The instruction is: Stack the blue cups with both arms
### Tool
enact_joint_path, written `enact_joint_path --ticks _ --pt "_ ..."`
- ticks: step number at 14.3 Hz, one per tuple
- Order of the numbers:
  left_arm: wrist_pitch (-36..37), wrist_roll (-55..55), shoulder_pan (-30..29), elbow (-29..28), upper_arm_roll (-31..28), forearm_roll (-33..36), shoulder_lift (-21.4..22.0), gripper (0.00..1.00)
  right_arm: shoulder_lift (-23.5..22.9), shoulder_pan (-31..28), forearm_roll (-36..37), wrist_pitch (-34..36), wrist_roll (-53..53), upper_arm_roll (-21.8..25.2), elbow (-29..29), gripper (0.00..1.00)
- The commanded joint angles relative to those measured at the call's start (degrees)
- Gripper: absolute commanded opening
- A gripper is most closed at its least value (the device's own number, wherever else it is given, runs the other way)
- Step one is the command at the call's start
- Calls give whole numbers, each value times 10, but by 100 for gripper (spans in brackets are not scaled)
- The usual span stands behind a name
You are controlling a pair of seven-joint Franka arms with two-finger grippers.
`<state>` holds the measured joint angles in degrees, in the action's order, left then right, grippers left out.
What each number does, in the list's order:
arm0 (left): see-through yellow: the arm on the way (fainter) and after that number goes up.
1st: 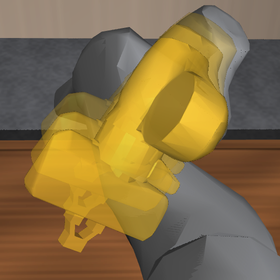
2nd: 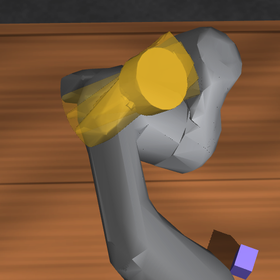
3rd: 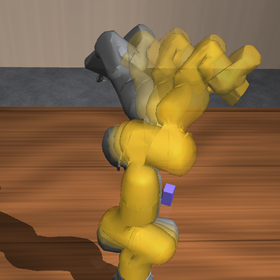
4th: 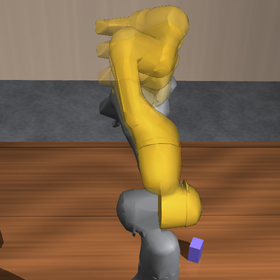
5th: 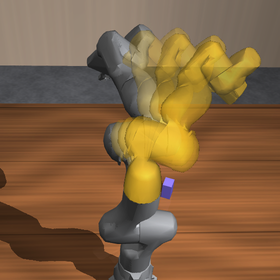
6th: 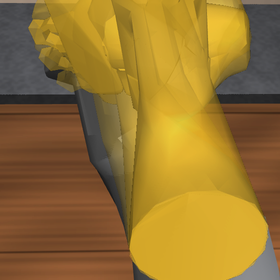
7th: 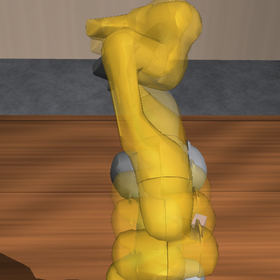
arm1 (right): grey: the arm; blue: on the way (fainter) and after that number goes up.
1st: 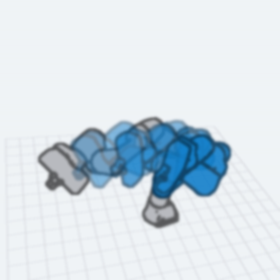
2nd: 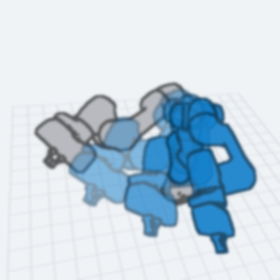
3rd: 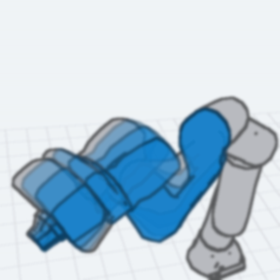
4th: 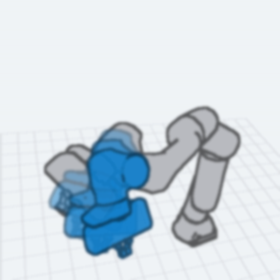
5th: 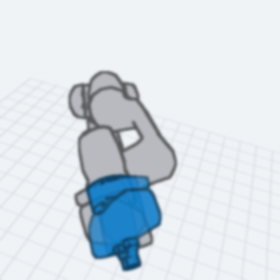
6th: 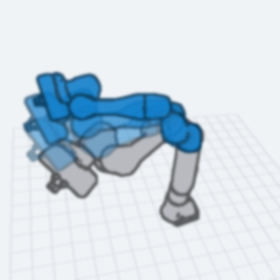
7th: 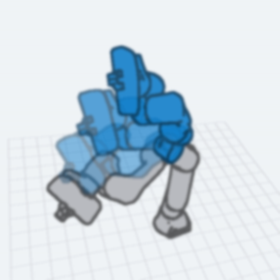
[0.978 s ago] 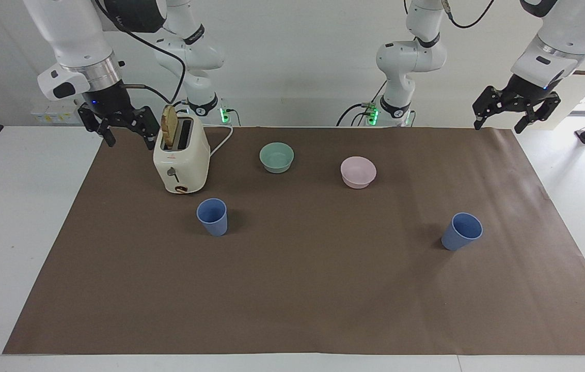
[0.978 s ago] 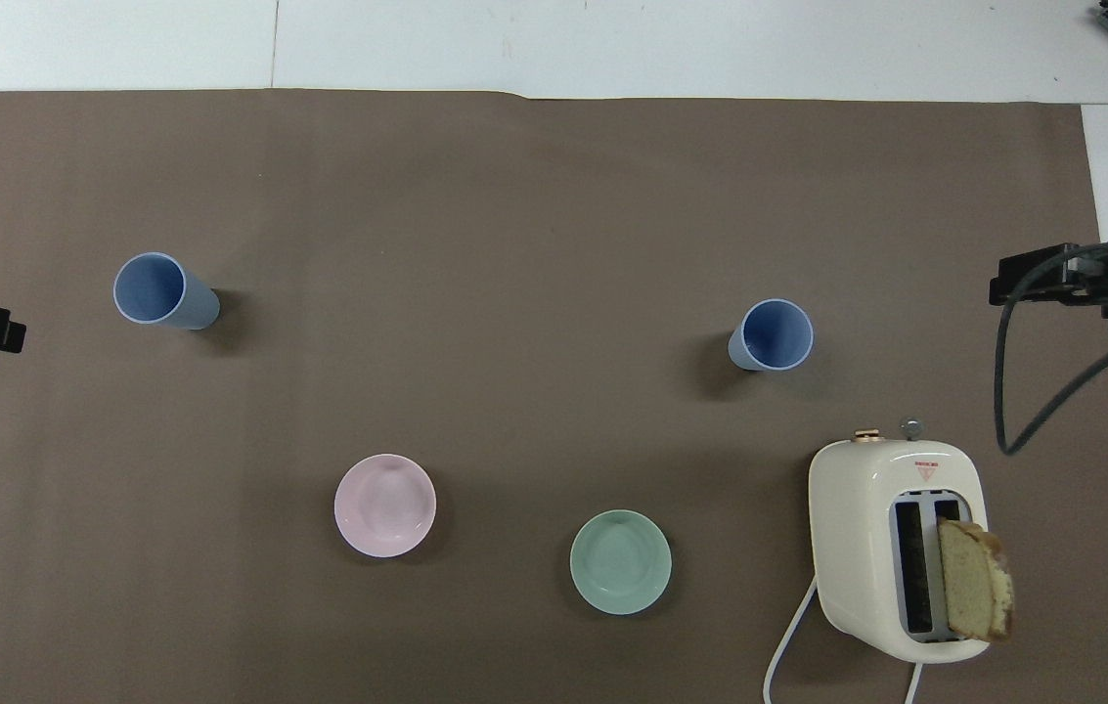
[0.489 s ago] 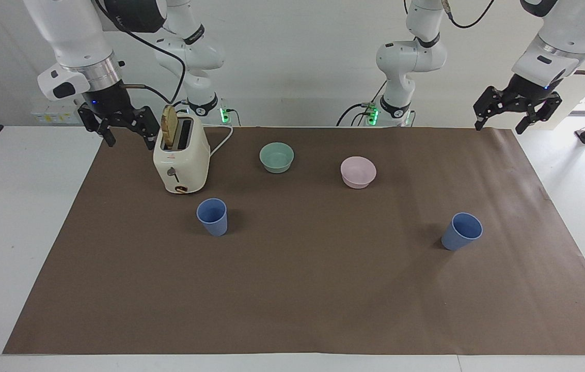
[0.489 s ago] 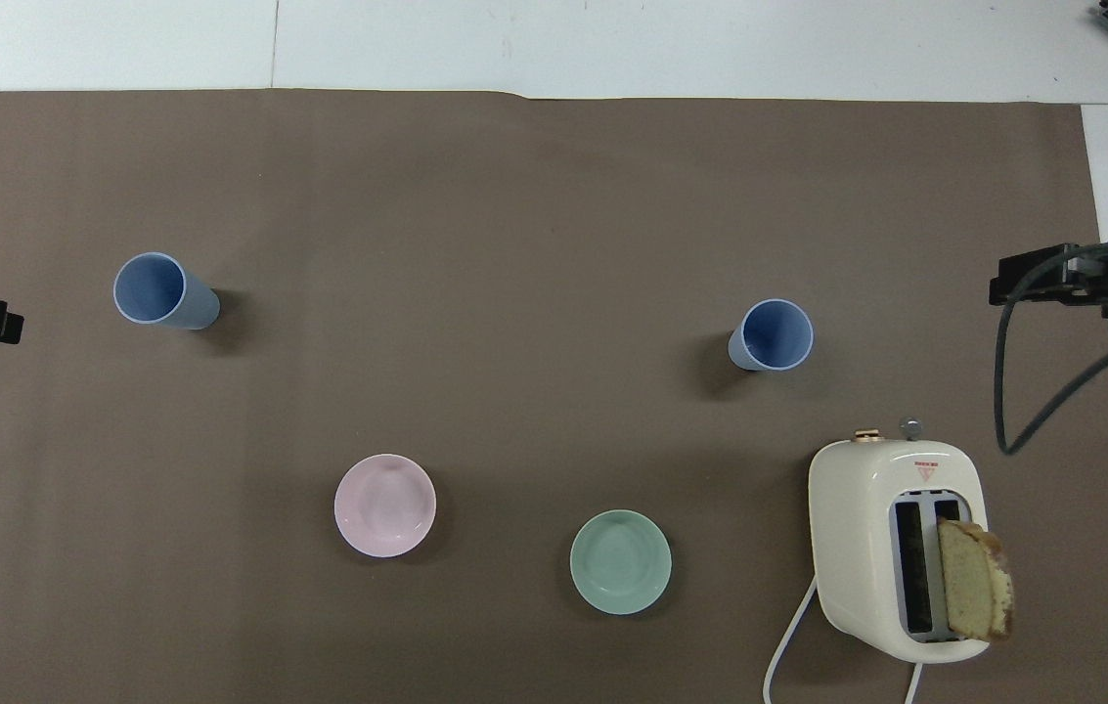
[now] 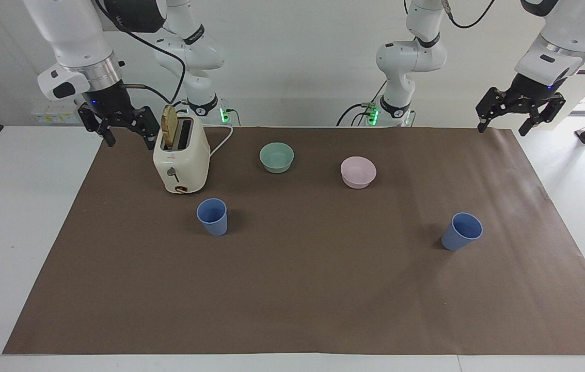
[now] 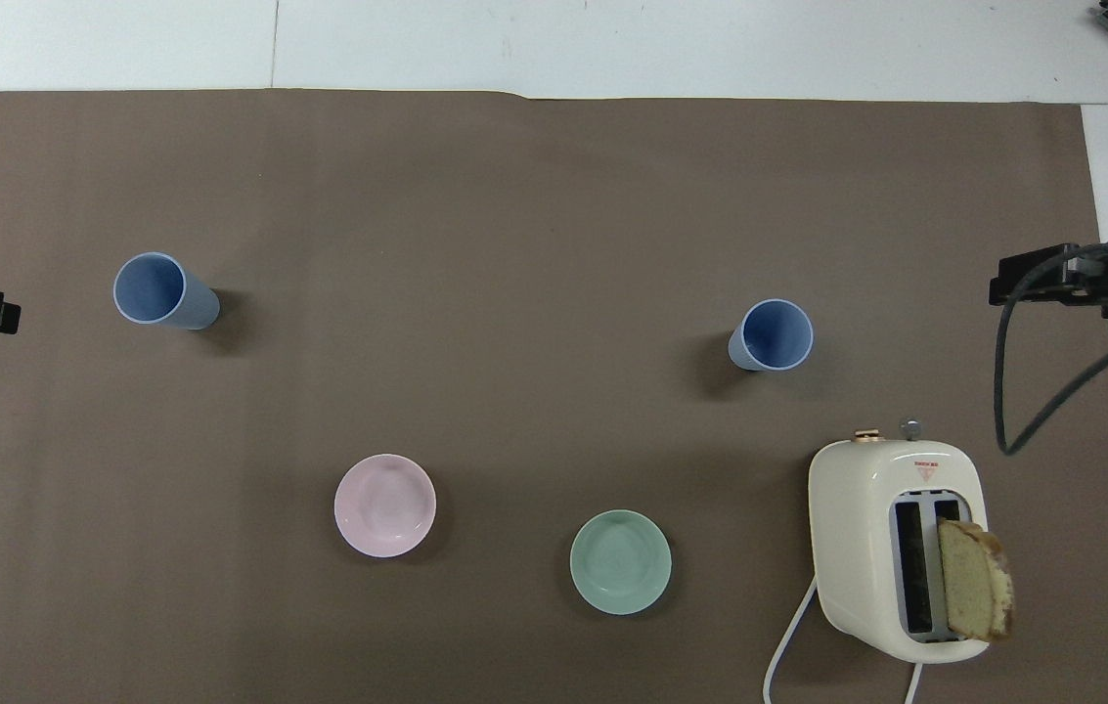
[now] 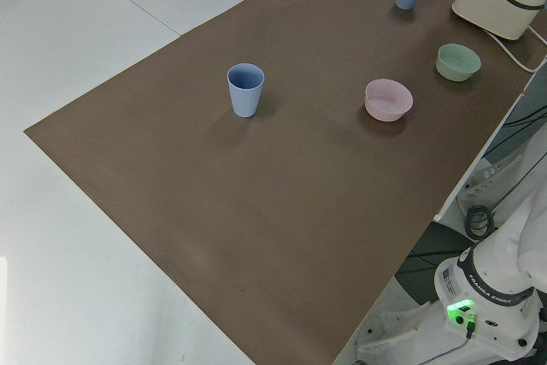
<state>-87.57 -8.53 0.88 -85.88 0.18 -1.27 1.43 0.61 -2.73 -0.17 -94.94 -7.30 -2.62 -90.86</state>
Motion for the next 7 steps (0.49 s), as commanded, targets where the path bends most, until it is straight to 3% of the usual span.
enact_joint_path --ticks 1,7 --pt "-11 -5 -17 -5 4 -2 1 100 -4 -5 12 4 -6 -5 8 100" --pt "-37 -16 -25 -22 4 -6 -2 100 -4 -5 13 5 -6 -5 8 100"
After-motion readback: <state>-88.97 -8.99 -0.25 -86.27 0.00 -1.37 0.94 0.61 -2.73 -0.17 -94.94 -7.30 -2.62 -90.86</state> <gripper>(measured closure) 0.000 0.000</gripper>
